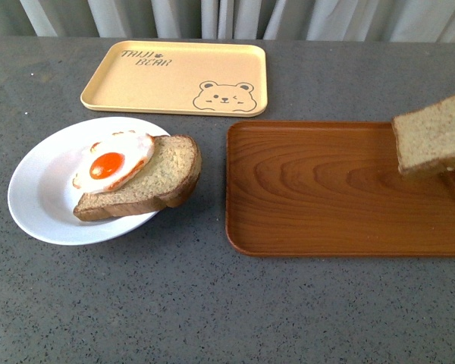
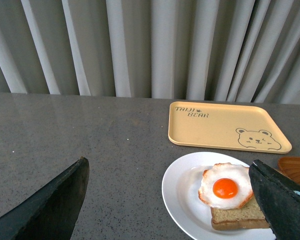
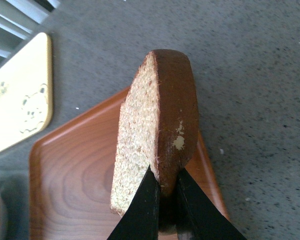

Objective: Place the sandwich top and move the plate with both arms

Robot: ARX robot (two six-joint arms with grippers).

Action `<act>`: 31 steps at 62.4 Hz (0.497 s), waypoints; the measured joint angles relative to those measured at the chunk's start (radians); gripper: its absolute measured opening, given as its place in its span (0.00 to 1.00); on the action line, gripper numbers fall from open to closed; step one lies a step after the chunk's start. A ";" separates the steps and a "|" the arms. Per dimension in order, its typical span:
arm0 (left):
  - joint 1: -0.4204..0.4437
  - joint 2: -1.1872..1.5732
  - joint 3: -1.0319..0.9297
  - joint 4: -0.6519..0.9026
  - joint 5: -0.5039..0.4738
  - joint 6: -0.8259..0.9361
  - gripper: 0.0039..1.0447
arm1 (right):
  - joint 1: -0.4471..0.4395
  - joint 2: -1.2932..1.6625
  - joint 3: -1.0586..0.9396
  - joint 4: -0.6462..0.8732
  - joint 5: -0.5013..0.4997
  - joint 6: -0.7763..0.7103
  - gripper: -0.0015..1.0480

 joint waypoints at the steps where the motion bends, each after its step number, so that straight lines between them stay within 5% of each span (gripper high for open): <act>1: 0.000 0.000 0.000 0.000 0.000 0.000 0.92 | 0.011 -0.012 0.000 0.000 0.002 0.012 0.03; 31: 0.000 0.000 0.000 0.000 0.000 0.000 0.92 | 0.586 0.015 0.173 0.121 0.282 0.253 0.03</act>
